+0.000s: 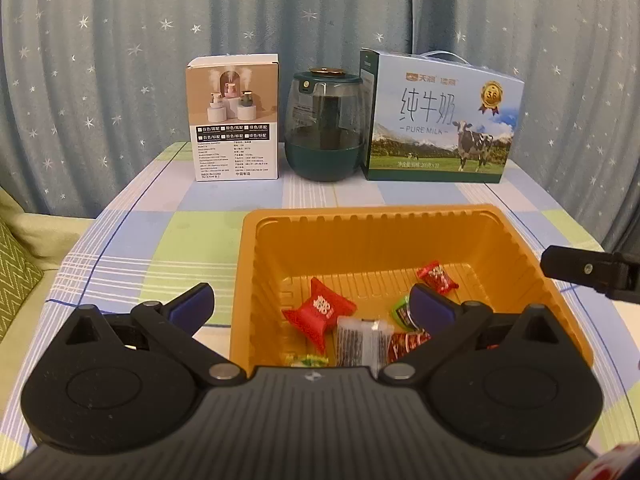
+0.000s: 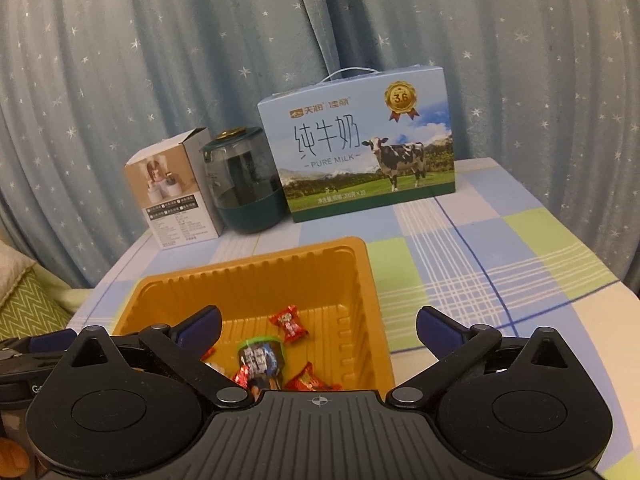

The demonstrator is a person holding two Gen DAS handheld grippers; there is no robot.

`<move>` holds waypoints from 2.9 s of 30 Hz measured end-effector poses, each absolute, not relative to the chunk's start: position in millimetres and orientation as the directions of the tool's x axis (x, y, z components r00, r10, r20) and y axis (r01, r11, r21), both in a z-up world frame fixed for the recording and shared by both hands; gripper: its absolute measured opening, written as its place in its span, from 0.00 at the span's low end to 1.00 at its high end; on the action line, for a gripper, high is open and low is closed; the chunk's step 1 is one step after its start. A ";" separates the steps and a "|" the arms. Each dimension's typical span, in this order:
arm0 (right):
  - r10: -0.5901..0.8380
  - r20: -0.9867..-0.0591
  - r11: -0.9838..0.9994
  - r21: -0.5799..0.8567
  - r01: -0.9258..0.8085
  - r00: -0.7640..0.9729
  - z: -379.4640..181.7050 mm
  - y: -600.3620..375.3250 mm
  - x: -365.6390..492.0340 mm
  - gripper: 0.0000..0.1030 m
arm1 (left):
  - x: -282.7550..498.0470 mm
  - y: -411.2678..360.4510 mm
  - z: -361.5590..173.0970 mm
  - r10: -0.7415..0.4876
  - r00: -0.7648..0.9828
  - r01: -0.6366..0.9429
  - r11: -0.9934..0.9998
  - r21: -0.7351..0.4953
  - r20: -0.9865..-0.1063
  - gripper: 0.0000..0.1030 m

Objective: Organize snacks

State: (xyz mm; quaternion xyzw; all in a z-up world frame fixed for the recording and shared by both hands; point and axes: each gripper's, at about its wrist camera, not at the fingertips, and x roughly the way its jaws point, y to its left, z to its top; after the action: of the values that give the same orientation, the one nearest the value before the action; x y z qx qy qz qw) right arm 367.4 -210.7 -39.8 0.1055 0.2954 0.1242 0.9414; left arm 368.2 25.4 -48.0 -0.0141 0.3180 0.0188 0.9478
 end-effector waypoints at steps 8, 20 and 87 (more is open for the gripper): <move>0.304 -0.543 0.943 0.287 -0.167 0.783 -33.6 -213.9 339.1 1.00 | 336.3 26.8 -42.0 0.030 0.773 -0.049 0.999 -0.012 -0.633 1.00; 0.331 -0.524 0.931 0.319 -0.179 0.785 -14.6 -214.8 274.4 1.00 | 262.8 33.0 -16.3 0.065 0.789 -0.098 0.995 -0.020 -0.611 1.00; 0.343 -0.523 0.938 0.140 -0.318 0.780 109.4 -211.7 -36.8 1.00 | -38.9 10.8 111.9 0.072 0.827 -0.125 0.991 -0.058 -0.557 1.00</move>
State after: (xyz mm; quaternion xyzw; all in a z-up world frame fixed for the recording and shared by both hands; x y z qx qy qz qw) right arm -36.8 -211.7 109.4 0.0218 0.2814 0.1752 0.9432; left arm -38.9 10.8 111.9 -0.0457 0.2893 0.0515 0.9548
